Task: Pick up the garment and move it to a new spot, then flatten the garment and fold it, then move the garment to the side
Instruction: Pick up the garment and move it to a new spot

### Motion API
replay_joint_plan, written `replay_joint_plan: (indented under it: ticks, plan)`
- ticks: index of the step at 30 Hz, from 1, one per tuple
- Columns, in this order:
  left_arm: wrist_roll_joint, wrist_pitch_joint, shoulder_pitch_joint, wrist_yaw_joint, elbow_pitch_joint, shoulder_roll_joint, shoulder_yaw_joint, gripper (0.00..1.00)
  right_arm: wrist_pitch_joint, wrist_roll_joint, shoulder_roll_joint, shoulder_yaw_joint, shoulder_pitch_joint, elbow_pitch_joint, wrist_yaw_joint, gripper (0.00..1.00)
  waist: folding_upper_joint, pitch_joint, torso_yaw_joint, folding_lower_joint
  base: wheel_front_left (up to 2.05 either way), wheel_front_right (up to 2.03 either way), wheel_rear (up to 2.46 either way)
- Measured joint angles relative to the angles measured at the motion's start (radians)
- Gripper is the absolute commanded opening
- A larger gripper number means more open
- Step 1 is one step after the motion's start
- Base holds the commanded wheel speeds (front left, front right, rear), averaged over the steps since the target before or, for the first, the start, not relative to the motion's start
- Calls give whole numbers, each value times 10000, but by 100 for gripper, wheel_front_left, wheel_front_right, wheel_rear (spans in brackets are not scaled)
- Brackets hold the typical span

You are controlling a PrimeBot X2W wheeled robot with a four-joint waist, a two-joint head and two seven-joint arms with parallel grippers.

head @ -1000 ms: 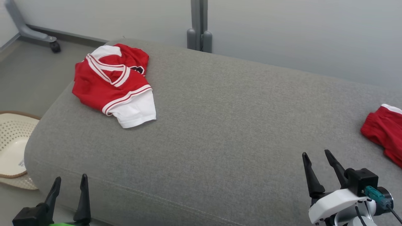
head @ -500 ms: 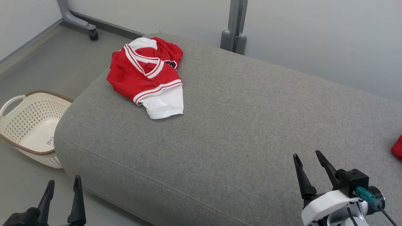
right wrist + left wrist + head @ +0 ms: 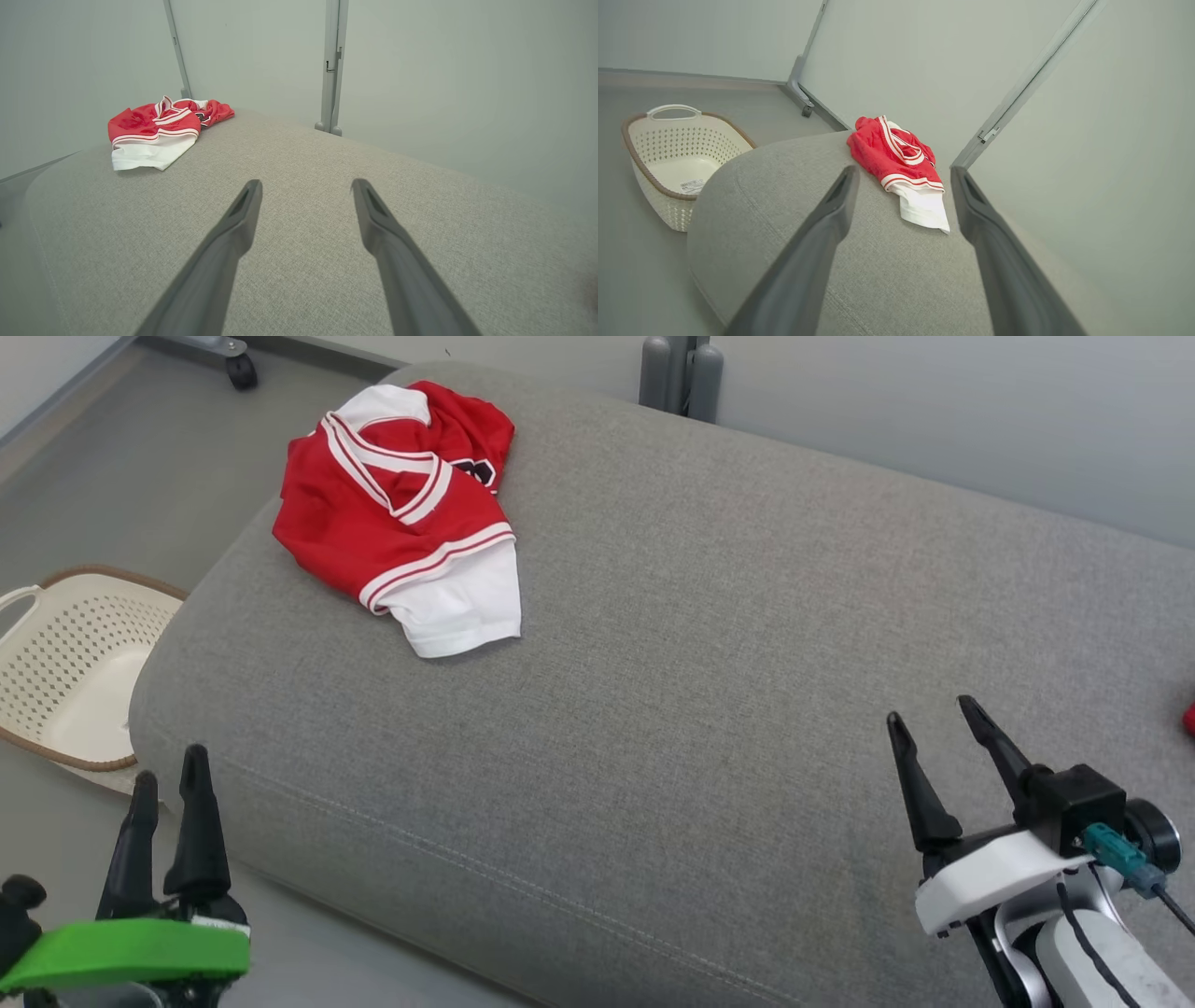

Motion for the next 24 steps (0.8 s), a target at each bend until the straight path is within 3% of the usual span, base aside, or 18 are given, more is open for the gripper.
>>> replay_joint_plan:
  ticks: [4, 9, 12, 17, 24]
  plan:
    - [-1887, 723, -895, -282, -17, -318, 548, 100, 228, -313, -244, -21, -434, -479, 0, 100, 0, 464, -72, 0, 0, 0, 0]
    - [-4435, 1824, -2120, -278, 263, -654, 1398, 100, 531, -522, -456, -40, -1027, -999, 0, 100, 0, 1101, -206, 0, 0, 0, 0]
    - [-5985, 2782, -3102, 305, 1049, -617, 2245, 100, 830, -771, -591, -12, -1287, -1271, -2, 100, 0, 1629, -357, 1, 0, 0, 0]
    - [-6613, 3705, -4416, 1001, 2176, 100, 2984, 100, 1108, -940, -788, -21, -1702, -1611, 0, 100, 0, 2279, -602, 0, 0, 0, 0]
    - [-7403, 4815, -5904, 1216, 3791, 869, 3452, 100, 1480, -1137, -991, -15, -2179, -2067, 4, 100, 0, 3066, -1077, 1, 0, 0, 0]
